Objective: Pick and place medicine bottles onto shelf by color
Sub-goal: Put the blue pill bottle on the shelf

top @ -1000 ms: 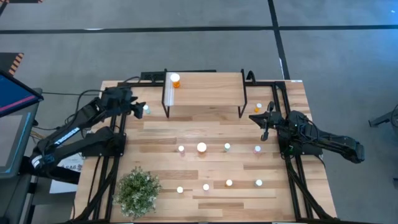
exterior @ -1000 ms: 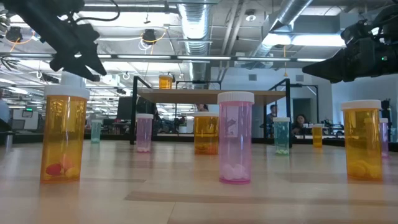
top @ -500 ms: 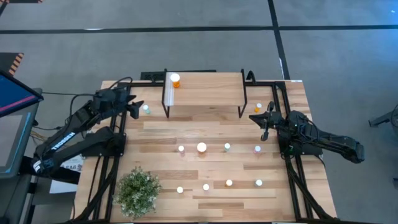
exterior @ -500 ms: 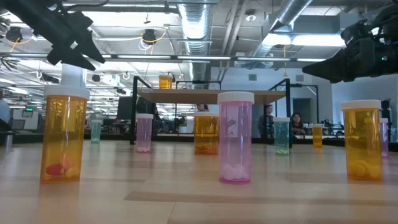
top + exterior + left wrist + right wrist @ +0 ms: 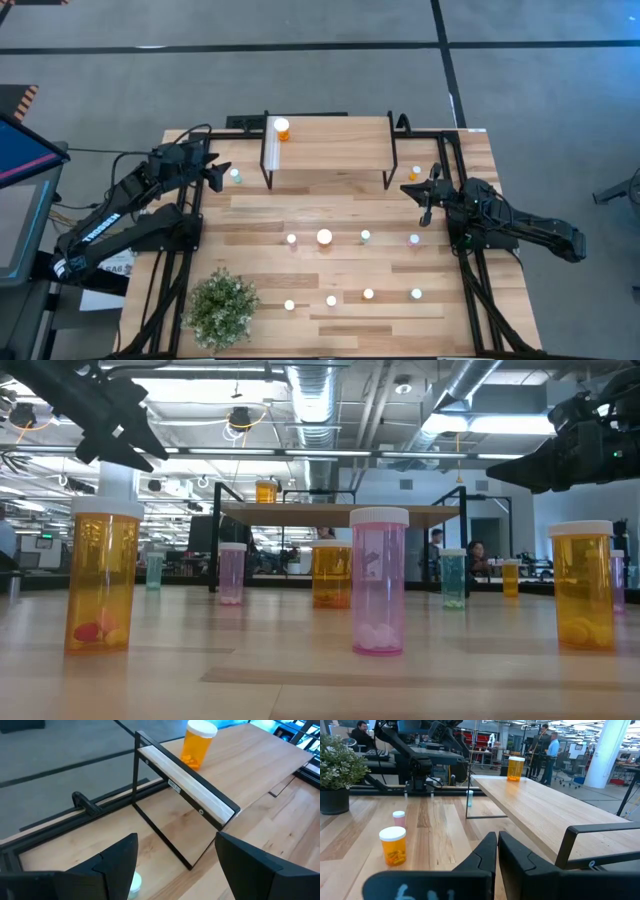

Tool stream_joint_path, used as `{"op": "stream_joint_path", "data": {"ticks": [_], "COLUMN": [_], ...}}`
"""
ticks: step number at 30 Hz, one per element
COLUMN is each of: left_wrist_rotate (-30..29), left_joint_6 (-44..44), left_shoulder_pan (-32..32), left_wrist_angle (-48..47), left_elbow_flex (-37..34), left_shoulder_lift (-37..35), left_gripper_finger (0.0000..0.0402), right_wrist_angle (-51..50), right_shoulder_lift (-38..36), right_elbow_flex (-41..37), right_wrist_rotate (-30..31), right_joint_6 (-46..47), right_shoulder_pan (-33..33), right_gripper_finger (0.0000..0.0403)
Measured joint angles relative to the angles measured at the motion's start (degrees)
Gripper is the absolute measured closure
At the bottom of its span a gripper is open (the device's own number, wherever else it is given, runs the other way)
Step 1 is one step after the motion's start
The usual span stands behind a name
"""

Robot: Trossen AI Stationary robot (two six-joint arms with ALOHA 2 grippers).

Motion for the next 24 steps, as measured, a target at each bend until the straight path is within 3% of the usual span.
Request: {"op": "stream_joint_path", "data": {"ticks": [24], "left_wrist_rotate": [5.6], "left_joint_6": [1.7], "left_shoulder_pan": [0.0], "left_wrist_angle": [2.2], "left_elbow_flex": [0.0], "left_shoulder_lift": [-2.4], "left_gripper_finger": [0.0150], "right_wrist_angle": [0.0], "right_shoulder_lift": [0.0], "right_elbow_flex": [0.0], "right_wrist_rotate": [0.0], "right_joint_6": [0.0], "right_shoulder_pan": [0.0], "right_gripper_finger": [0.0360]}}
